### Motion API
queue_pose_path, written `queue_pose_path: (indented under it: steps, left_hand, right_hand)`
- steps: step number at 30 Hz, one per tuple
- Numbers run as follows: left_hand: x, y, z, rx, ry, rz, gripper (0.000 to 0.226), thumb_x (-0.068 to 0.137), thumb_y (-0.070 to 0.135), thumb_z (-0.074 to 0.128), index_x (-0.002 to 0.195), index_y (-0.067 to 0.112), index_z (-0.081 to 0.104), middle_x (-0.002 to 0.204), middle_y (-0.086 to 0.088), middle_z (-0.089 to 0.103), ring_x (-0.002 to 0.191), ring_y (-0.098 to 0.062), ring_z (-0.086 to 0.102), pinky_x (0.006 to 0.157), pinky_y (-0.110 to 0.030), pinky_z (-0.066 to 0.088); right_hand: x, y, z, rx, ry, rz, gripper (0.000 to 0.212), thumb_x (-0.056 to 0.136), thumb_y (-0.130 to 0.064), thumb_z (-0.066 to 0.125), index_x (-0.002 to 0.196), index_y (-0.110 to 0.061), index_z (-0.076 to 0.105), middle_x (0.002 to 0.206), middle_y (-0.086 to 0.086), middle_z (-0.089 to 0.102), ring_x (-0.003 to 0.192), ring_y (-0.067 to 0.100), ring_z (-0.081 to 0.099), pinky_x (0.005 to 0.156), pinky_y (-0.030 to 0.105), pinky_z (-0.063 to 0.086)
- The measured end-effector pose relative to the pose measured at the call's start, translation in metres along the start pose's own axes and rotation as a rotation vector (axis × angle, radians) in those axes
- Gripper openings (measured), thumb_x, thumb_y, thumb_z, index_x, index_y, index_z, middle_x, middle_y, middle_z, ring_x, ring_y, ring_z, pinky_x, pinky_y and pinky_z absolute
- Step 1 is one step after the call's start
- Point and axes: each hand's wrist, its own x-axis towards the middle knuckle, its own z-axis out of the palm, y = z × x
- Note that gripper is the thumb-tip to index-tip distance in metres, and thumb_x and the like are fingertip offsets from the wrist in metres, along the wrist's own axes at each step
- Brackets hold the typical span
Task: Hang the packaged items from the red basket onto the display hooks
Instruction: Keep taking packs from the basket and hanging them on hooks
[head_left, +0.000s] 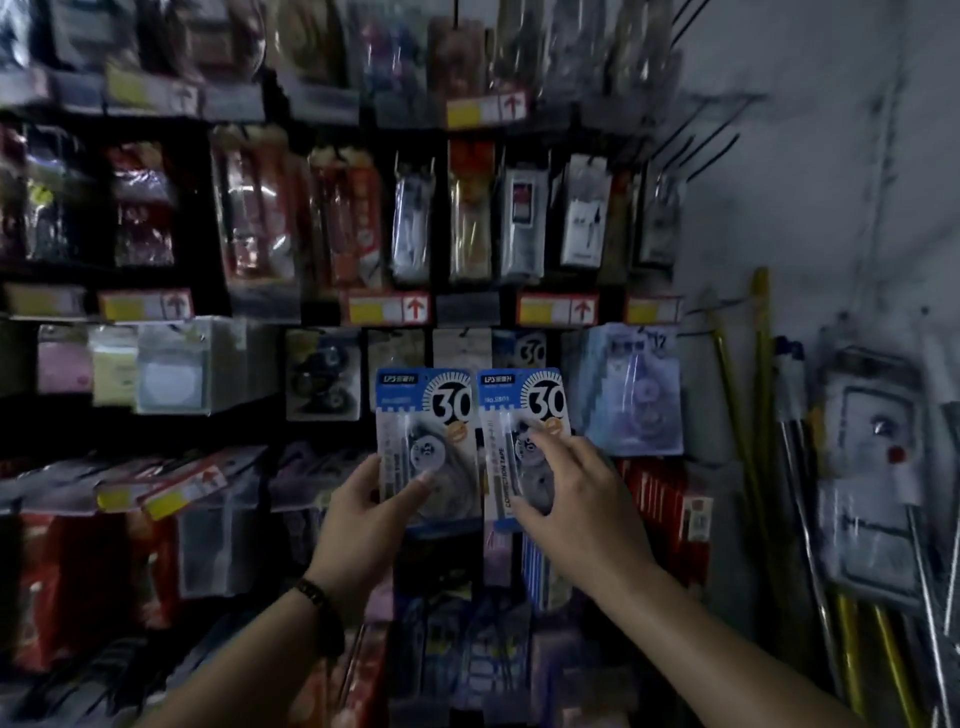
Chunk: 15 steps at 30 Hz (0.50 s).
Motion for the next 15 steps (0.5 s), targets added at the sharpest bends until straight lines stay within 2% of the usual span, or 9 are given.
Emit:
queue_pose_path:
  steps: [4, 10, 15]
  left_hand:
    - [0.029, 0.011, -0.002, 0.111, -0.014, 0.047, 0.026, 0.093, 0.027, 0.082, 0.118, 0.027, 0.078, 0.111, 0.002, 0.083, 0.105, -0.021, 0.079, 0.099, -0.054, 0.061]
    - [0.050, 0.014, -0.003, 0.139, -0.035, 0.039, 0.025, 0.091, 0.022, 0.082, 0.115, 0.021, 0.078, 0.108, -0.002, 0.083, 0.102, -0.025, 0.080, 0.095, -0.056, 0.062]
    - [0.053, 0.020, -0.002, 0.120, -0.048, 0.002, 0.020, 0.094, 0.017, 0.078, 0.114, 0.019, 0.075, 0.104, -0.003, 0.083, 0.094, -0.025, 0.081, 0.079, -0.054, 0.067]
  right_hand:
    - [0.028, 0.023, -0.005, -0.052, 0.023, 0.042, 0.074, 0.094, -0.046, 0.072, 0.158, -0.024, 0.041, 0.144, -0.008, 0.047, 0.135, 0.017, 0.046, 0.106, 0.027, 0.046]
    - [0.053, 0.036, 0.002, -0.101, 0.072, 0.052, 0.069, 0.096, -0.045, 0.071, 0.156, -0.027, 0.043, 0.145, -0.006, 0.045, 0.133, 0.019, 0.048, 0.099, 0.033, 0.055]
    - [0.067, 0.038, 0.012, -0.102, 0.135, 0.030, 0.072, 0.093, -0.042, 0.076, 0.156, -0.025, 0.044, 0.145, -0.004, 0.046, 0.134, 0.021, 0.049, 0.100, 0.032, 0.054]
